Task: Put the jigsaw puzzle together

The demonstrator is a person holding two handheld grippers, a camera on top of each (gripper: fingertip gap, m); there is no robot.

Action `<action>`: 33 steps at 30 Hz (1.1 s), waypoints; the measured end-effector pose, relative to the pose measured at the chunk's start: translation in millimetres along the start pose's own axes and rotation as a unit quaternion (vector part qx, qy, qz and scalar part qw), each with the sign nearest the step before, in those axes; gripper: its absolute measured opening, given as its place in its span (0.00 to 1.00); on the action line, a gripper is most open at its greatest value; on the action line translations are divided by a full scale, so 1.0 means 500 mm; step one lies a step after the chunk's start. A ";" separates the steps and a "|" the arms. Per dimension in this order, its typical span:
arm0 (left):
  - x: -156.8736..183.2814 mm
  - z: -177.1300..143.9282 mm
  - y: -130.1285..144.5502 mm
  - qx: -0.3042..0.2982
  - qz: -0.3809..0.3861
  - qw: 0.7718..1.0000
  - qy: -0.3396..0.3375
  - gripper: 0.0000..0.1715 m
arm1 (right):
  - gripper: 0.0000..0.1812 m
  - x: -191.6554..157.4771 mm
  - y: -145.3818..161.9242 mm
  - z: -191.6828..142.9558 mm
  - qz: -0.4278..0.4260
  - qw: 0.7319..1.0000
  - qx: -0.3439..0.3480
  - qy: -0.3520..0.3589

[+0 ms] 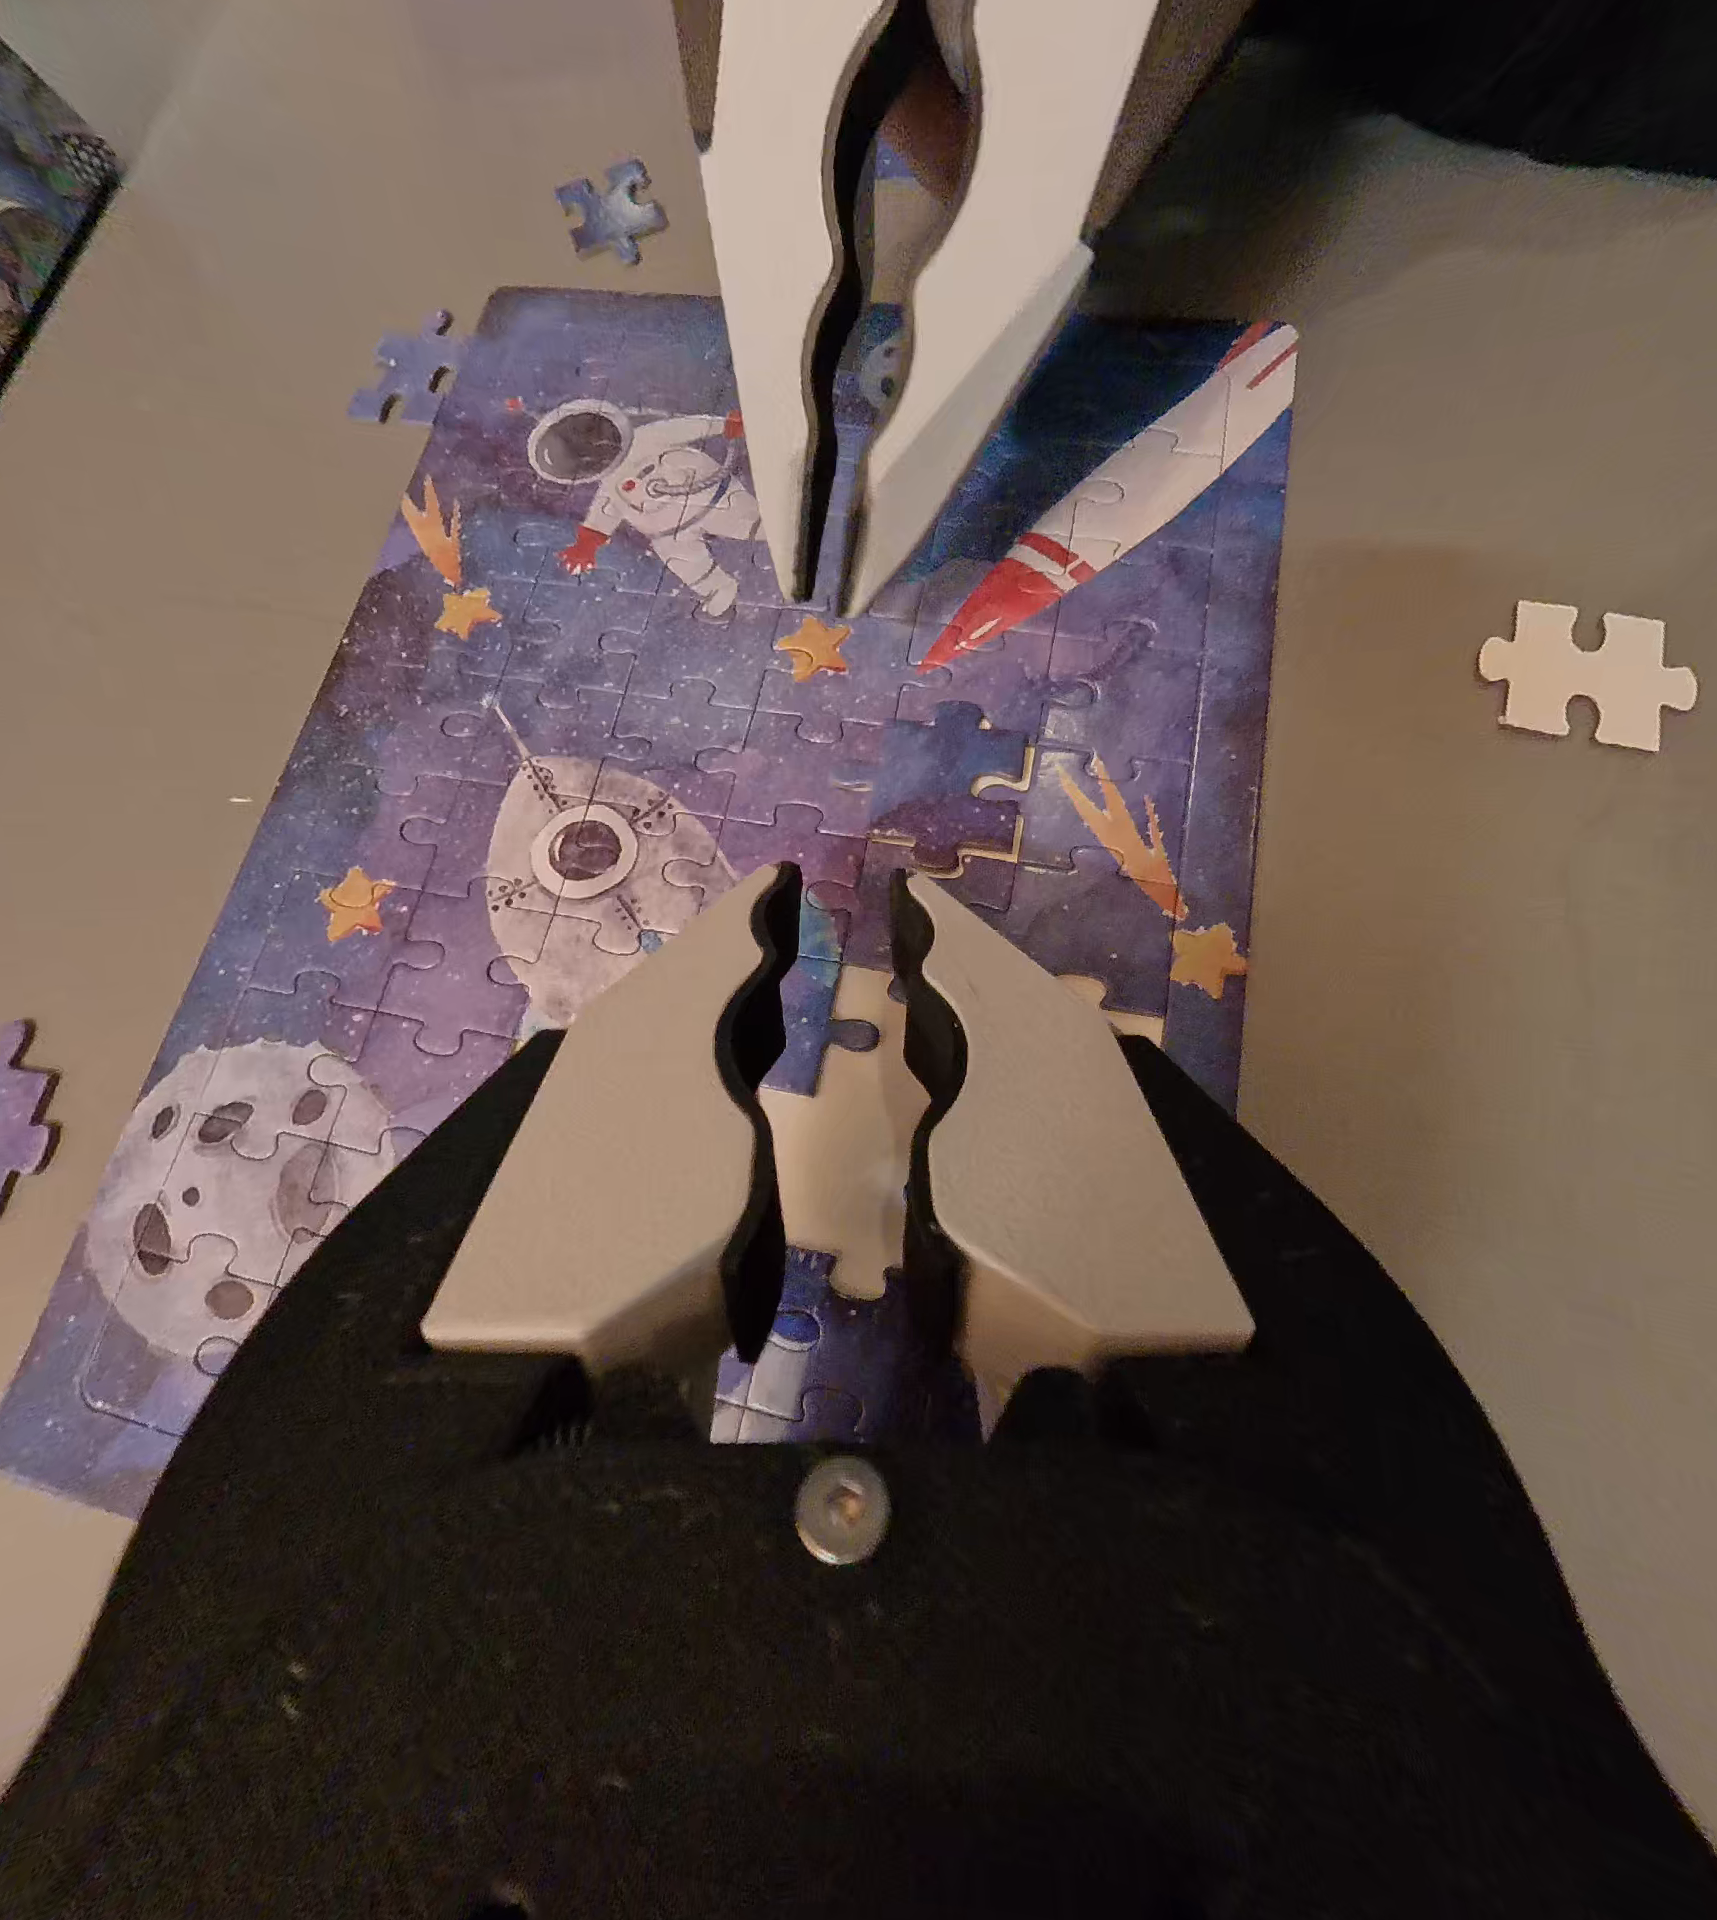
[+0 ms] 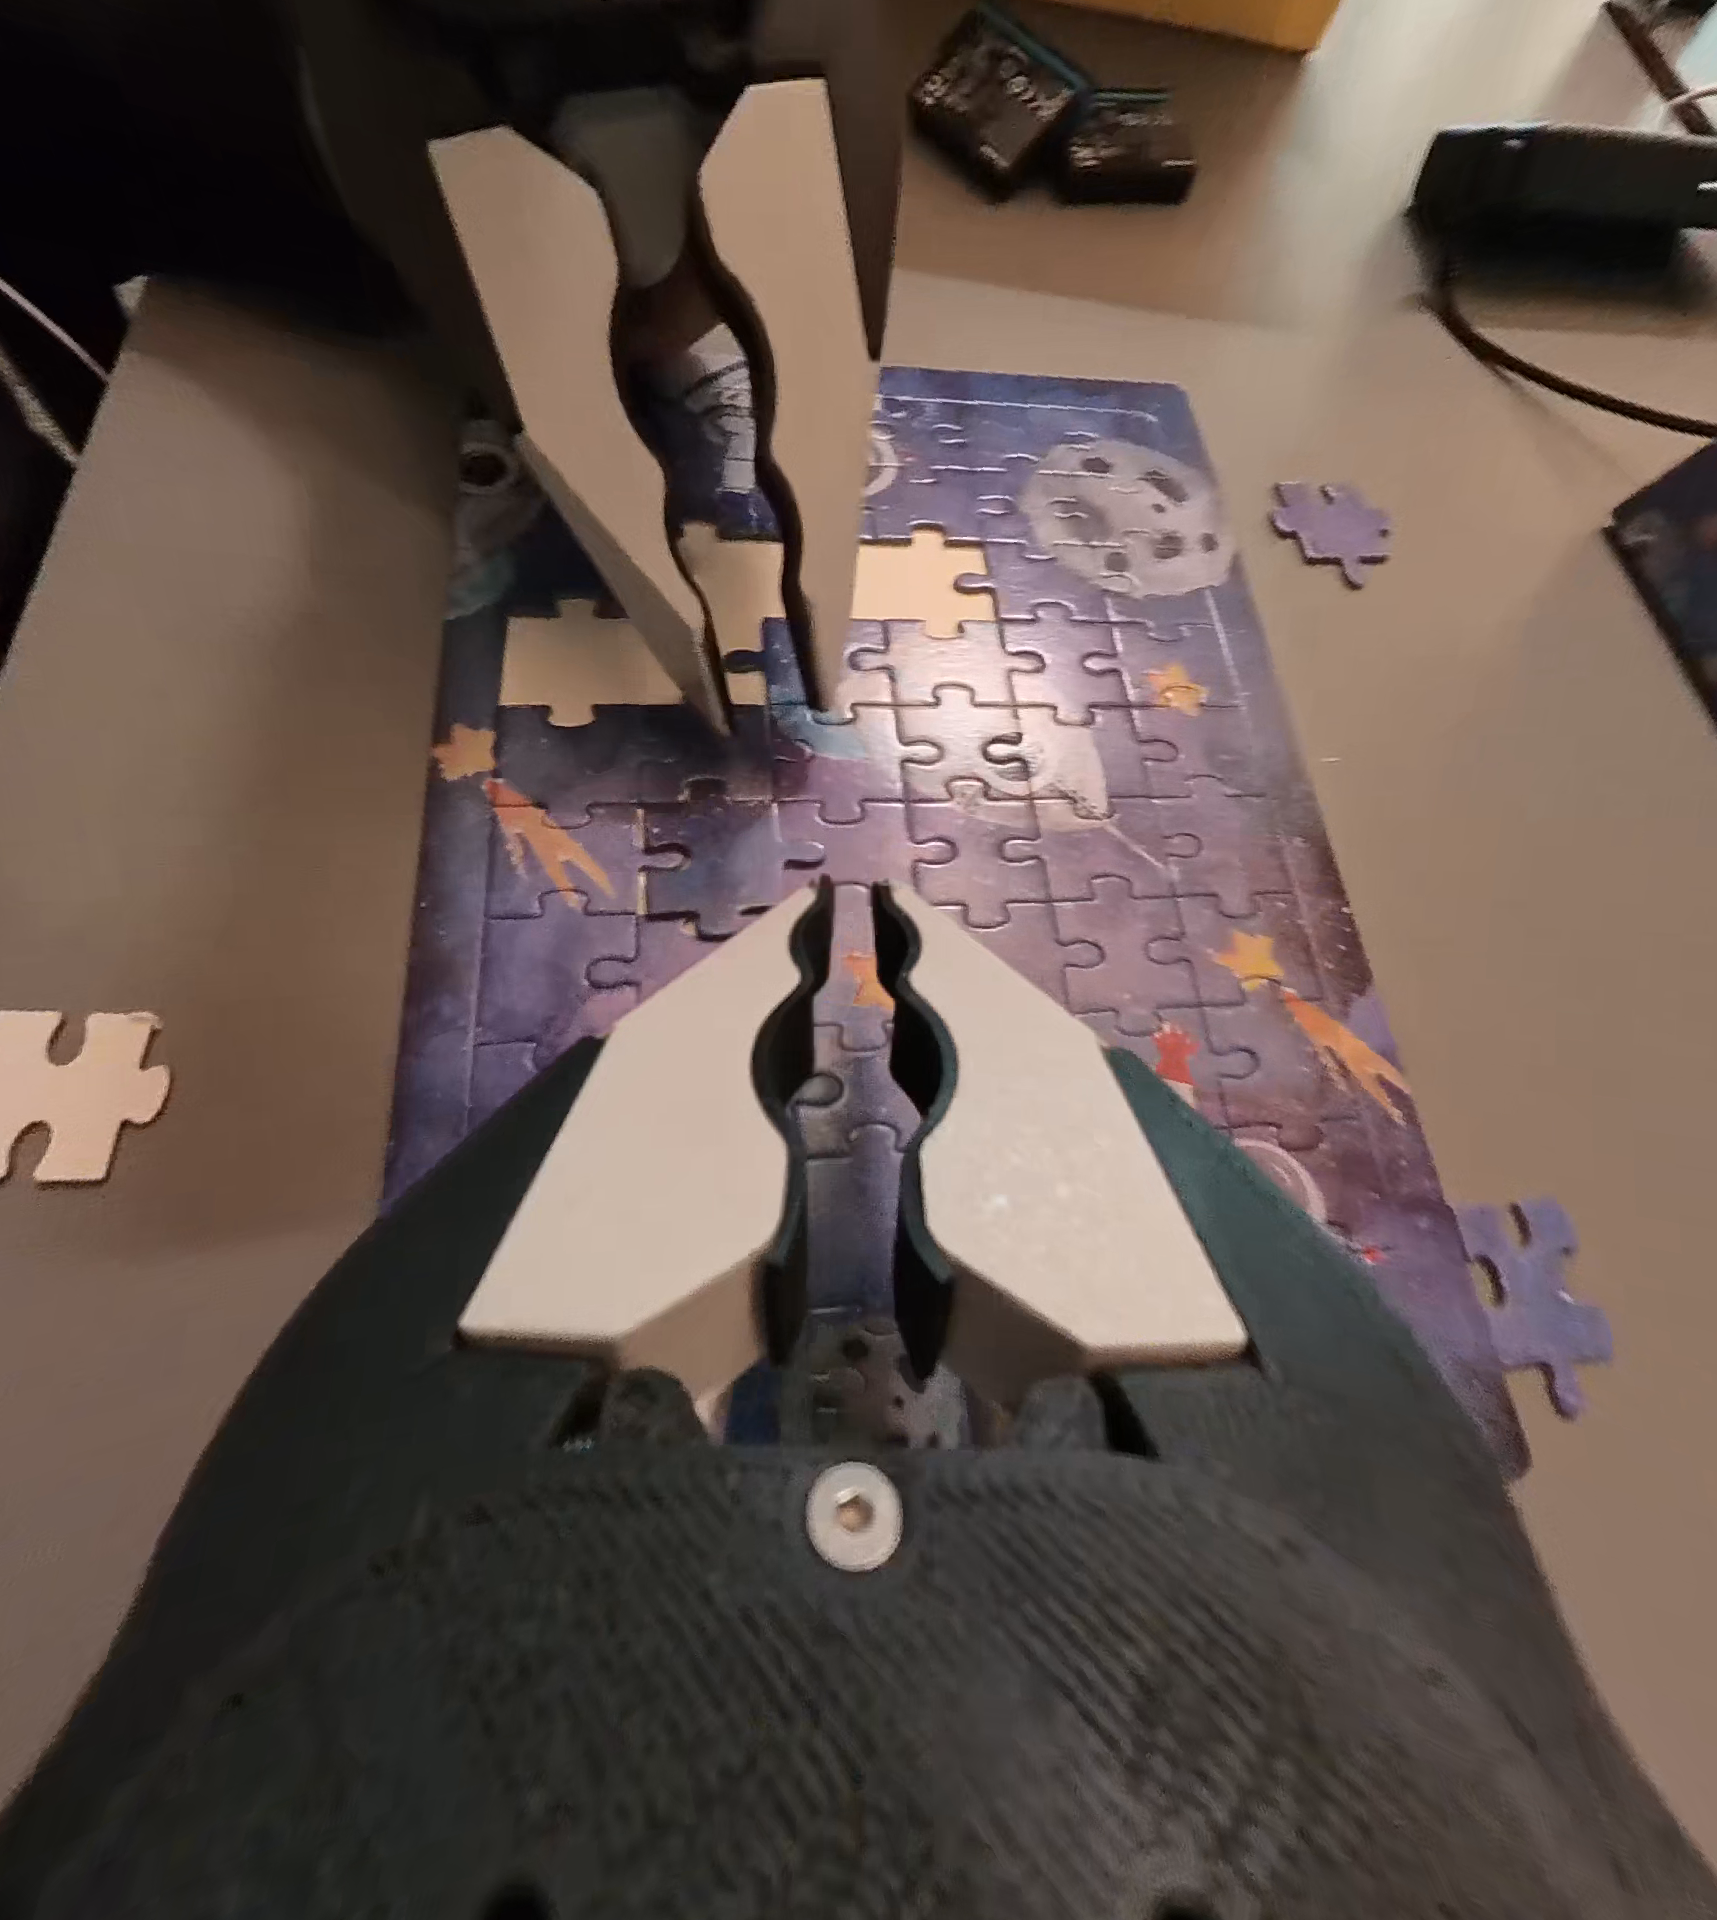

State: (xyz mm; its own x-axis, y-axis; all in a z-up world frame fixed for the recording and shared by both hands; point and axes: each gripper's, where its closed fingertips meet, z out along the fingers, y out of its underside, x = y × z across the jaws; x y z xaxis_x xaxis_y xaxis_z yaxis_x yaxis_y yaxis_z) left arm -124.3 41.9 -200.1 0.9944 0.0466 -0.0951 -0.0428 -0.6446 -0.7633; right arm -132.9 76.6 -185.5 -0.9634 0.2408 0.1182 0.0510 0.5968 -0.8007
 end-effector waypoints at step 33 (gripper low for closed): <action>-0.049 -0.012 0.012 -0.011 0.011 0.997 -0.075 0.00 | 0.10 -0.049 0.018 0.029 -0.021 0.998 -0.041 -0.050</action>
State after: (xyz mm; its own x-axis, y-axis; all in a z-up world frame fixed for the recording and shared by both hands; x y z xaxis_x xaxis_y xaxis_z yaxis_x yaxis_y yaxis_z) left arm -148.5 32.2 -198.7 0.9677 0.1436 -0.2074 -0.0616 -0.6628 -0.7463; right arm -112.8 64.8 -204.1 -0.9863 0.1388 0.0887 0.0269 0.6667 -0.7448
